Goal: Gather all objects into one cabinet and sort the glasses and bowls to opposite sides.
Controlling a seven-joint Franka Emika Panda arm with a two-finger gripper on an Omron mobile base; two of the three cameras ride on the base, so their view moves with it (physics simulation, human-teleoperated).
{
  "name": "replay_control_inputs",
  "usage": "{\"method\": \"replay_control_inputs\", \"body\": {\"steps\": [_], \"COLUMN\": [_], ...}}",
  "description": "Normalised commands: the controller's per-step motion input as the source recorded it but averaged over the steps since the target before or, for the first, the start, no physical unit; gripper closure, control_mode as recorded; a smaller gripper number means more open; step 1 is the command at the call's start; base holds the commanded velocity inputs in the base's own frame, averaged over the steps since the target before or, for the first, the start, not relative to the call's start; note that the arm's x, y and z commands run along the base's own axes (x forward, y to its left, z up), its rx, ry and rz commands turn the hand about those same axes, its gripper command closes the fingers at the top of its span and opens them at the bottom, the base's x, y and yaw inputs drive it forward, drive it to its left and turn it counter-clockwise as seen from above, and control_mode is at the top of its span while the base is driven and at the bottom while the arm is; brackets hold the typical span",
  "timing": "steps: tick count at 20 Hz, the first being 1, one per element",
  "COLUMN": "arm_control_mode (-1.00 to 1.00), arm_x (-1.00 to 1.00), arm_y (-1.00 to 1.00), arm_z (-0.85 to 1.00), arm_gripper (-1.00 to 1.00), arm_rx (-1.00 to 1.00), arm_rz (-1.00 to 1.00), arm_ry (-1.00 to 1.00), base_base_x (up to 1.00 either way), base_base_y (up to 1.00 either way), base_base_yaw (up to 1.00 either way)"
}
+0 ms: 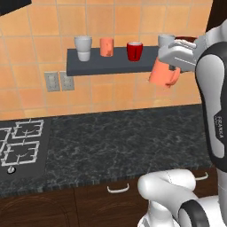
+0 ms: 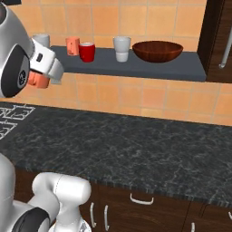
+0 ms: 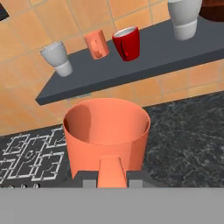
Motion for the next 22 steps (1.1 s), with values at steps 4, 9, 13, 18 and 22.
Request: {"method": "replay_control_inputs", "body": {"steps": [4, 9, 13, 18, 22], "arm_control_mode": [-1.0, -1.0, -1.0, -1.0, -1.0], "arm_x": [0.17, 0.23, 0.08, 0.3, 0.47], "arm_y": [-0.14, -0.16, 0.0, 0.18, 0.02], "arm_z": [0.52, 0.18, 0.0, 0.03, -0.09], "arm_gripper": [1.0, 1.0, 1.0, 1.0, 1.0], "arm_rx": [-0.01, -0.11, -0.12, -0.4, -0.27], "arm_rz": [0.0, 0.0, 0.11, 0.11, 0.06], "arm_ry": [-0.01, 0.0, -0.01, -0.06, -0.1], "base_base_x": [0.0, 0.0, 0.0, 0.0, 0.0], "base_base_y": [0.0, 0.0, 0.0, 0.0, 0.0], "base_base_yaw": [0.0, 0.0, 0.0, 0.0, 0.0]}}
